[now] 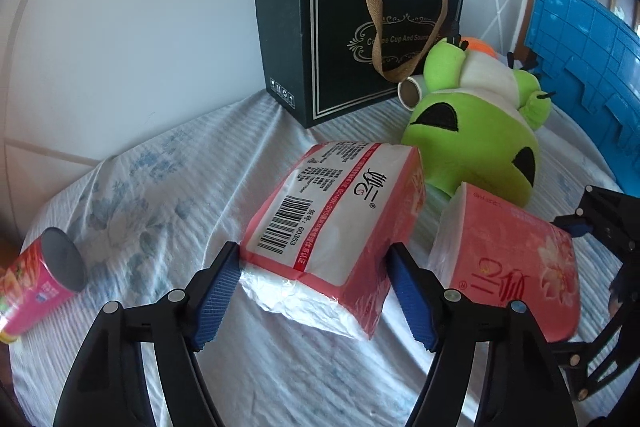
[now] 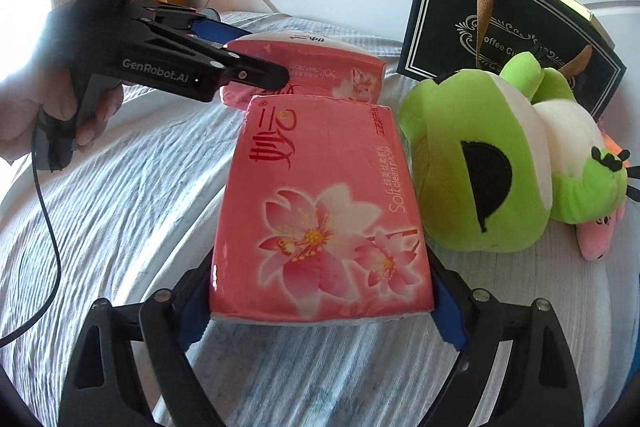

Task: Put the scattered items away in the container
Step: 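Lift both tissue packs off the sheet with both tools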

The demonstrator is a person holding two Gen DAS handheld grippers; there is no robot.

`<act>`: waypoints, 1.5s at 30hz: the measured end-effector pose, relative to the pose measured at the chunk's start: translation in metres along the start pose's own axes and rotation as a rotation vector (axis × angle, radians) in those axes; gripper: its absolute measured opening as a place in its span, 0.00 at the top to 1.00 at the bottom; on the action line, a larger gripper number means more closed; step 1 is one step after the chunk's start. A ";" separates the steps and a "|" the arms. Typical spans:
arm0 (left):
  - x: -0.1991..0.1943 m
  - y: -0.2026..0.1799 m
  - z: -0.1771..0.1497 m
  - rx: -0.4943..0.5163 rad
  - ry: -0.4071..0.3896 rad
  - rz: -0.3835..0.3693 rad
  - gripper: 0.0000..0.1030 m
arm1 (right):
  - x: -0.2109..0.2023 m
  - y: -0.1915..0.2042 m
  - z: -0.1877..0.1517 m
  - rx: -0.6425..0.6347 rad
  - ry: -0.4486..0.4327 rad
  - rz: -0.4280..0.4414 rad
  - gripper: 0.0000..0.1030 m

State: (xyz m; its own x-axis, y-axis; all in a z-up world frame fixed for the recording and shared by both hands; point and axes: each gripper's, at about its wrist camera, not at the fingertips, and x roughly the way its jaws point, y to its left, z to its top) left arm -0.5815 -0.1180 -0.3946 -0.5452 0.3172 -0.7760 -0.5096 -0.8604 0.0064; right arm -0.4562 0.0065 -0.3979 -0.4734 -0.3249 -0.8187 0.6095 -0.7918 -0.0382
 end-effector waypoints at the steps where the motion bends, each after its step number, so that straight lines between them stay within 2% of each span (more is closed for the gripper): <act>1: -0.005 -0.004 -0.005 -0.003 -0.001 0.000 0.29 | -0.006 0.000 -0.004 0.003 0.004 0.002 0.13; 5: -0.023 -0.025 -0.034 -0.026 0.014 0.004 0.29 | -0.032 0.002 -0.026 0.010 0.025 0.008 0.13; 12: -0.069 -0.097 -0.091 -0.100 0.019 0.072 0.29 | -0.086 0.004 -0.096 0.034 0.095 0.019 0.13; 14: -0.080 -0.126 -0.104 -0.100 0.030 0.103 0.29 | -0.099 0.007 -0.118 0.031 0.117 0.020 0.13; 17: -0.090 -0.167 -0.121 -0.077 0.064 0.108 0.26 | -0.113 0.012 -0.145 0.022 0.146 0.018 0.13; 20: -0.094 -0.192 -0.134 -0.041 0.099 0.130 0.21 | -0.115 0.014 -0.161 0.000 0.167 0.017 0.12; 22: -0.098 -0.197 -0.135 -0.027 0.096 0.132 0.16 | -0.112 0.013 -0.167 0.000 0.182 0.020 0.11; 24: -0.099 -0.201 -0.132 0.008 0.104 0.107 0.14 | -0.113 0.013 -0.171 -0.002 0.185 0.020 0.11; 29: -0.098 -0.209 -0.116 0.245 0.084 0.093 0.12 | -0.113 0.010 -0.171 0.010 0.182 0.025 0.11; 31: -0.090 -0.207 -0.110 0.319 0.109 0.069 0.07 | -0.112 0.010 -0.172 0.018 0.180 0.023 0.11; 33: -0.081 -0.205 -0.107 0.368 0.145 0.030 0.07 | -0.112 0.011 -0.172 0.031 0.182 0.023 0.11; 38: -0.069 -0.198 -0.102 0.359 0.177 -0.044 0.07 | -0.110 0.012 -0.172 0.049 0.192 0.023 0.11; 39: -0.066 -0.198 -0.103 0.348 0.204 -0.062 0.12 | -0.110 0.012 -0.172 0.051 0.194 0.023 0.11; 40: -0.063 -0.199 -0.104 0.341 0.229 -0.076 0.21 | -0.110 0.012 -0.172 0.053 0.197 0.024 0.11; 42: -0.063 -0.201 -0.106 0.329 0.221 -0.069 0.24 | -0.111 0.013 -0.172 0.056 0.198 0.023 0.11; 45: -0.067 -0.196 -0.106 0.242 0.212 -0.067 0.28 | -0.115 0.016 -0.171 0.057 0.192 0.024 0.12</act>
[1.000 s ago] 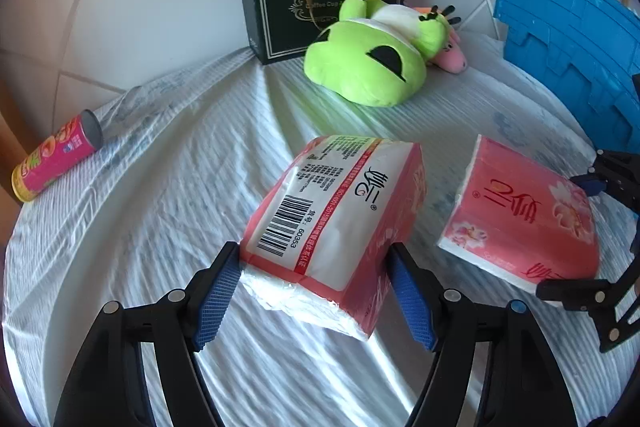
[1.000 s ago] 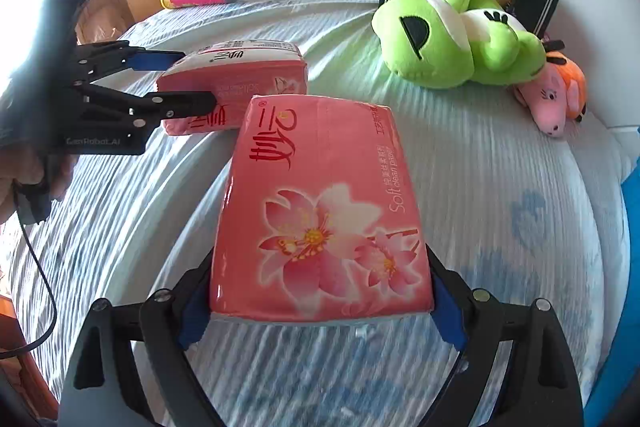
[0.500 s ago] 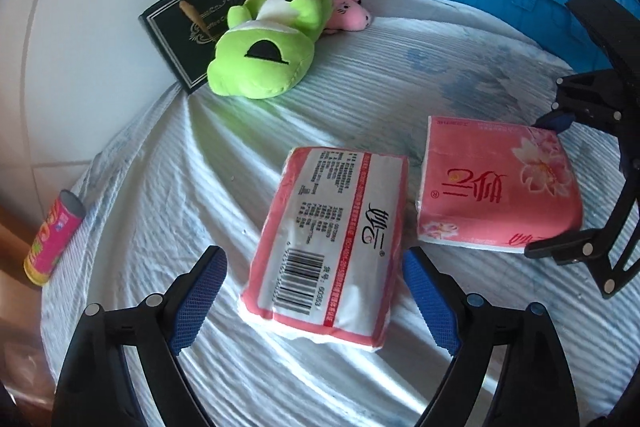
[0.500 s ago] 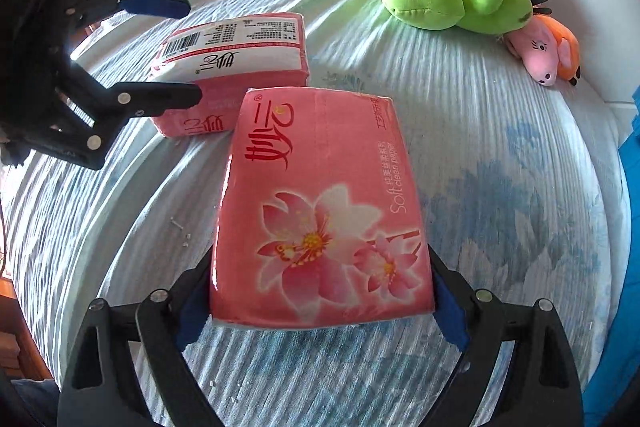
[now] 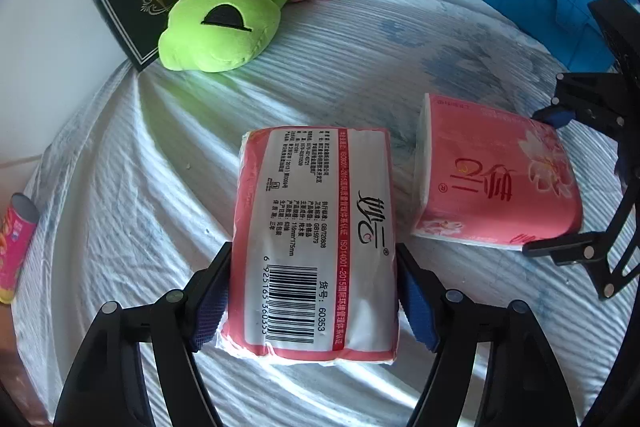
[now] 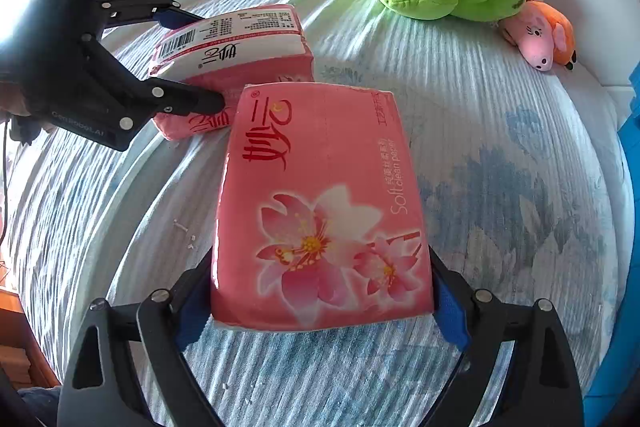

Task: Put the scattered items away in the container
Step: 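Lift both tissue packs off the sheet with both tools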

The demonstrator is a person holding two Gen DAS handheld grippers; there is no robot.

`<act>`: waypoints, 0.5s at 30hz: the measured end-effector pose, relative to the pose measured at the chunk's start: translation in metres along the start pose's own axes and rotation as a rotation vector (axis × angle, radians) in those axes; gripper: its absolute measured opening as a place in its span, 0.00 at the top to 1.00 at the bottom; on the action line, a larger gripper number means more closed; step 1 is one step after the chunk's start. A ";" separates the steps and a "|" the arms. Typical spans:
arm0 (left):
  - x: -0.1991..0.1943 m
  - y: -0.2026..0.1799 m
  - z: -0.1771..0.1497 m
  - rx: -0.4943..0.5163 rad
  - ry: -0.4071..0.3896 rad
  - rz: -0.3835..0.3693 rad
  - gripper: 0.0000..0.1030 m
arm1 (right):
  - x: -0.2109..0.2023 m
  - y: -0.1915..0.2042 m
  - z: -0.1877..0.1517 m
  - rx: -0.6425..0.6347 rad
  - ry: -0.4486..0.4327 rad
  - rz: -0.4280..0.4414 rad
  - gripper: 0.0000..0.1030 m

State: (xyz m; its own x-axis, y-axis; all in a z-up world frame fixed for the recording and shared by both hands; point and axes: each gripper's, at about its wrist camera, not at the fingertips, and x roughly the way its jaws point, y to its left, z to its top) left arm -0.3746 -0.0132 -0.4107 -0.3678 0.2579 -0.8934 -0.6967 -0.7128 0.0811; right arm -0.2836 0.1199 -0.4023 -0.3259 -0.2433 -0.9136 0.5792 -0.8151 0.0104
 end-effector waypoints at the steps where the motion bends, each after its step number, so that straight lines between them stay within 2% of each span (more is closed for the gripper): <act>1: -0.002 0.001 -0.001 -0.025 -0.007 0.008 0.30 | -0.002 0.001 0.000 -0.002 -0.001 0.000 0.12; 9: -0.018 0.007 -0.017 -0.152 -0.020 0.082 0.32 | -0.018 0.007 0.002 0.003 -0.011 0.003 0.13; 15: -0.045 0.002 -0.025 -0.234 -0.046 0.124 0.33 | -0.042 0.009 0.003 -0.003 -0.039 0.009 0.13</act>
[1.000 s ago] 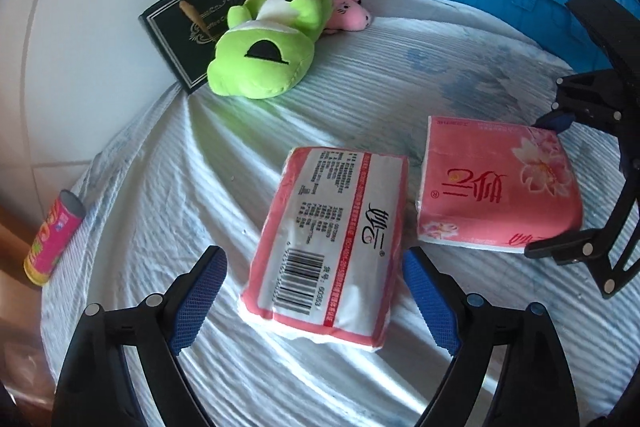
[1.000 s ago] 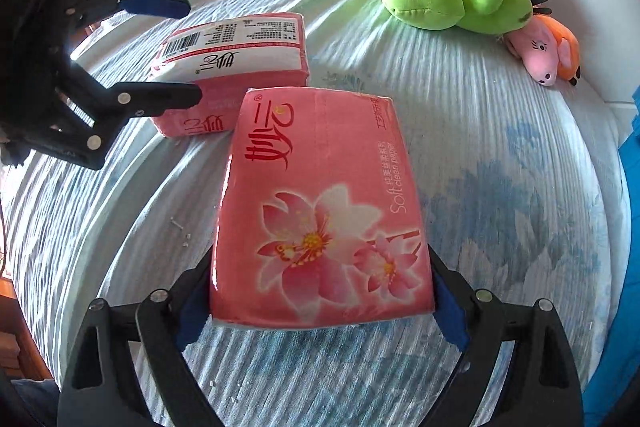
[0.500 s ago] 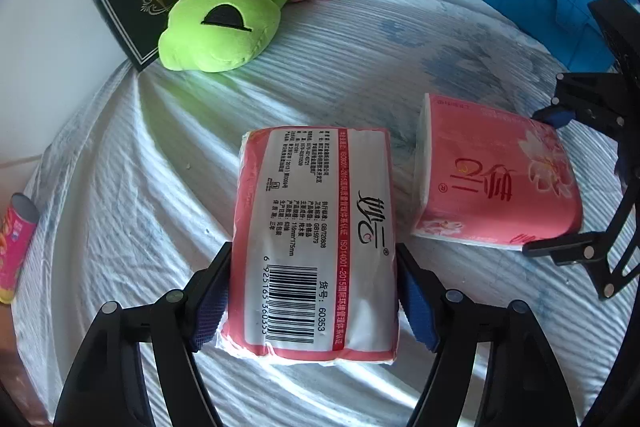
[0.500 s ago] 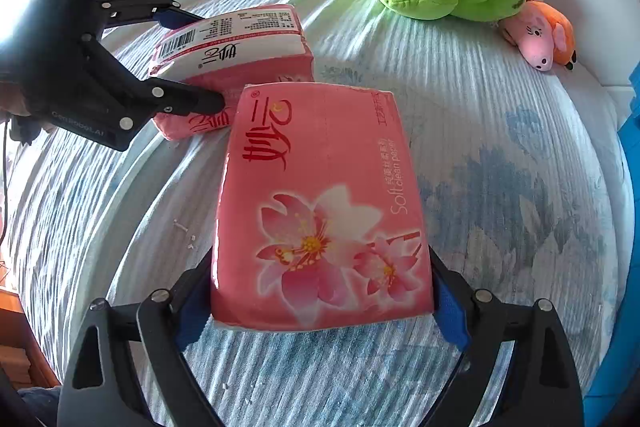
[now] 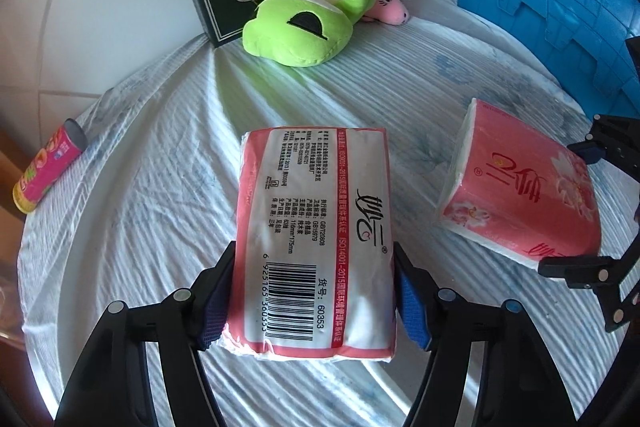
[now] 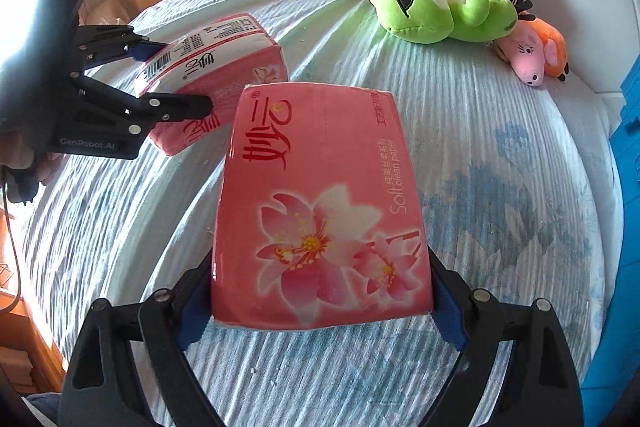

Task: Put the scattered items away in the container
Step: 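Lift both tissue packs off the sheet with both tools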

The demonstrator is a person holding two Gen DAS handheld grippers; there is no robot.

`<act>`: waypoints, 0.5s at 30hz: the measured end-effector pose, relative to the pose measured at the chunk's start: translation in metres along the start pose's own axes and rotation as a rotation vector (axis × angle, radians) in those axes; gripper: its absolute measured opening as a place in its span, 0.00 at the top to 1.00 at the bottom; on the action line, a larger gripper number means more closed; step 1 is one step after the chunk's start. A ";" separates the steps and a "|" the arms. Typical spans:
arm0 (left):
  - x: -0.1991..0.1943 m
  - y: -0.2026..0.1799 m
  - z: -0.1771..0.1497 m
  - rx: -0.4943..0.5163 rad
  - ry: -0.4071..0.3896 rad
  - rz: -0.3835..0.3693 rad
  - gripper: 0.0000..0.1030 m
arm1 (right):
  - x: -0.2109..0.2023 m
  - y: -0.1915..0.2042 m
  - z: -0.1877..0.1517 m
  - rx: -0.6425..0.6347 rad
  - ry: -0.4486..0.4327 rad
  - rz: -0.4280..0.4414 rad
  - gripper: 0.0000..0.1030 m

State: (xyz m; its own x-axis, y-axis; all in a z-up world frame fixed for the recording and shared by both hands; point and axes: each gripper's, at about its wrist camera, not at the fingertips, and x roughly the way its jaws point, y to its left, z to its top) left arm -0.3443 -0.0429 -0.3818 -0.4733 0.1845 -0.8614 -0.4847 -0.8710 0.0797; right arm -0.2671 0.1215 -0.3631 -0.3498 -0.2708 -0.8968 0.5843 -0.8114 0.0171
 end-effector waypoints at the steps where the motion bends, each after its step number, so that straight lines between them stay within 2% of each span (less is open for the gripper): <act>1: -0.005 -0.001 -0.001 -0.013 -0.005 0.006 0.33 | -0.005 0.000 0.000 -0.003 -0.006 0.001 0.13; 7: -0.036 -0.018 -0.008 -0.071 -0.034 0.066 0.33 | -0.035 0.003 -0.002 -0.012 -0.039 -0.001 0.13; 10: -0.050 -0.021 -0.014 -0.167 -0.027 0.083 0.33 | -0.053 0.001 -0.002 -0.008 -0.064 0.001 0.13; 15: -0.082 -0.040 -0.021 -0.198 -0.056 0.159 0.33 | -0.090 -0.006 0.001 -0.010 -0.125 0.007 0.13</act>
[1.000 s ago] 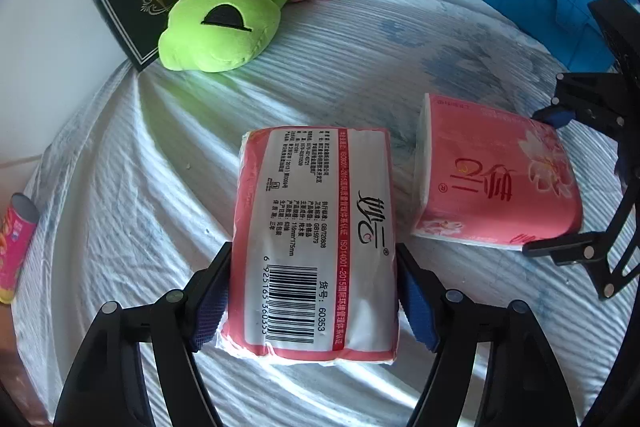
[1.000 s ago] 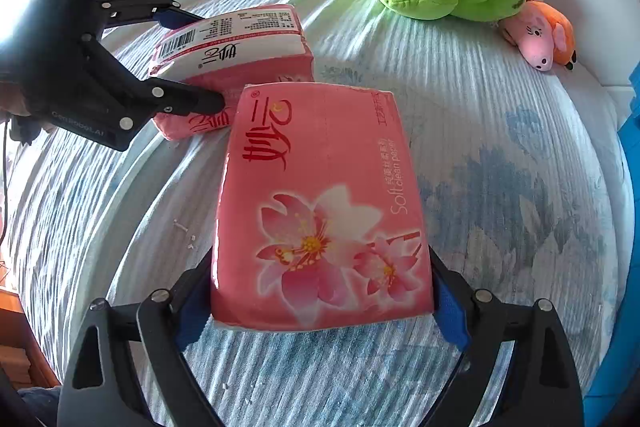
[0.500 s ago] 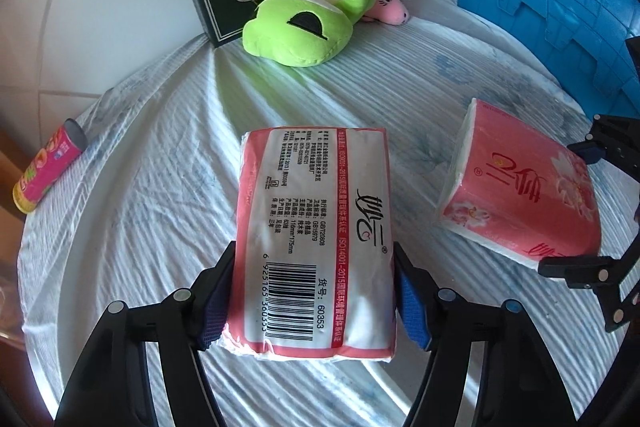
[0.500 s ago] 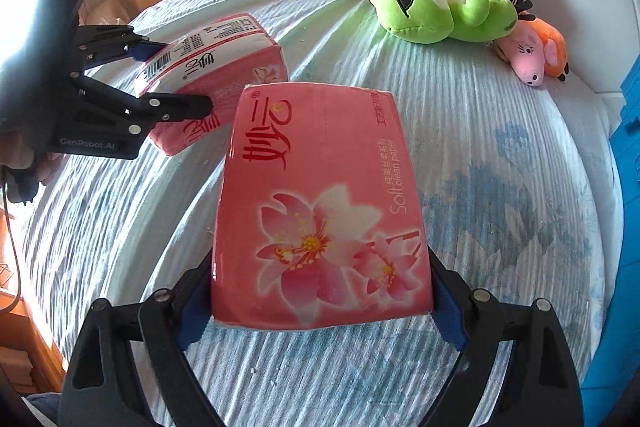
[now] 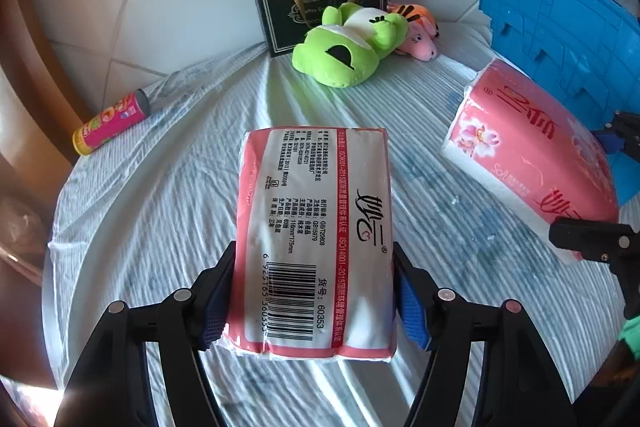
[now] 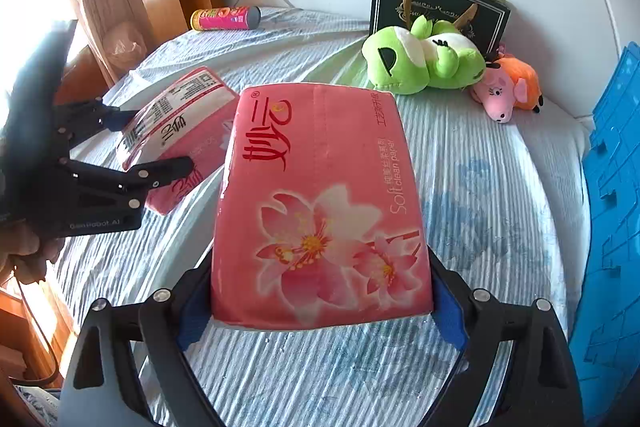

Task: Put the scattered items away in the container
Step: 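Lift both tissue packs off the sheet with both tools, then carry both tissue packs over the blue crate with both tools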

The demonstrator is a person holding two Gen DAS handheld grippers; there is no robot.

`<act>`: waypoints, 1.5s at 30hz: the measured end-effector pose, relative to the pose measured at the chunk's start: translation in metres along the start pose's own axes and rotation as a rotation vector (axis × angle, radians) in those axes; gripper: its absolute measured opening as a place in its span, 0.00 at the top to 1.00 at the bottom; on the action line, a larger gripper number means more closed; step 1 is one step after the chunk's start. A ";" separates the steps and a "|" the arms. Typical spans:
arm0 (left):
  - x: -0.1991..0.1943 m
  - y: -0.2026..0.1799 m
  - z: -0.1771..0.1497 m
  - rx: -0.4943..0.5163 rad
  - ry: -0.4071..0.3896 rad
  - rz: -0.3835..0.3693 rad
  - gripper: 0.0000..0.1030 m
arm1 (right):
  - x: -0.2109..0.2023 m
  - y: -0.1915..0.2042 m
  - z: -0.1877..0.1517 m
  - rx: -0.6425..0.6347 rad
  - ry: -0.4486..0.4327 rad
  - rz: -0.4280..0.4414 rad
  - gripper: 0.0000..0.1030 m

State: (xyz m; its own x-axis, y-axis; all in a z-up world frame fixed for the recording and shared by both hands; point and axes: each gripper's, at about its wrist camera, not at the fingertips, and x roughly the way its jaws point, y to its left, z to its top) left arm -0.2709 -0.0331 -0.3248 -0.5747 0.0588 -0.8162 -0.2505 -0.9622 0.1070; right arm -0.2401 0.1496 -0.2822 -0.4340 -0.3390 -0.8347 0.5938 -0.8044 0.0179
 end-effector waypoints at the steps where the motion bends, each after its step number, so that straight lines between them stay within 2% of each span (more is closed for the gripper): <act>1: -0.008 -0.002 0.000 -0.004 -0.009 0.015 0.33 | -0.008 -0.002 0.001 -0.001 -0.012 0.001 0.13; 9: -0.070 -0.014 0.021 -0.032 -0.096 0.079 0.33 | -0.070 -0.015 0.010 -0.021 -0.097 0.032 0.13; 17: -0.122 -0.043 0.044 -0.036 -0.165 0.148 0.33 | -0.125 -0.030 0.011 -0.042 -0.172 0.069 0.13; 22: -0.153 -0.064 0.058 -0.064 -0.237 0.139 0.32 | -0.166 -0.049 0.011 -0.041 -0.240 0.083 0.13; 29: -0.175 -0.107 0.084 -0.059 -0.277 0.145 0.32 | -0.215 -0.093 0.006 -0.005 -0.319 0.063 0.13; 36: -0.186 -0.163 0.128 -0.017 -0.319 0.130 0.32 | -0.252 -0.148 -0.011 0.071 -0.365 0.019 0.13; 45: -0.204 -0.243 0.185 0.047 -0.391 0.069 0.32 | -0.295 -0.220 -0.032 0.160 -0.421 -0.041 0.13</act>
State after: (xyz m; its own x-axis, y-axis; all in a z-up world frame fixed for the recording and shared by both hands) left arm -0.2374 0.2375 -0.0793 -0.8422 0.1000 -0.5298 -0.2311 -0.9548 0.1871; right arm -0.2212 0.4426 -0.0570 -0.7121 -0.4477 -0.5408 0.4729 -0.8752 0.1018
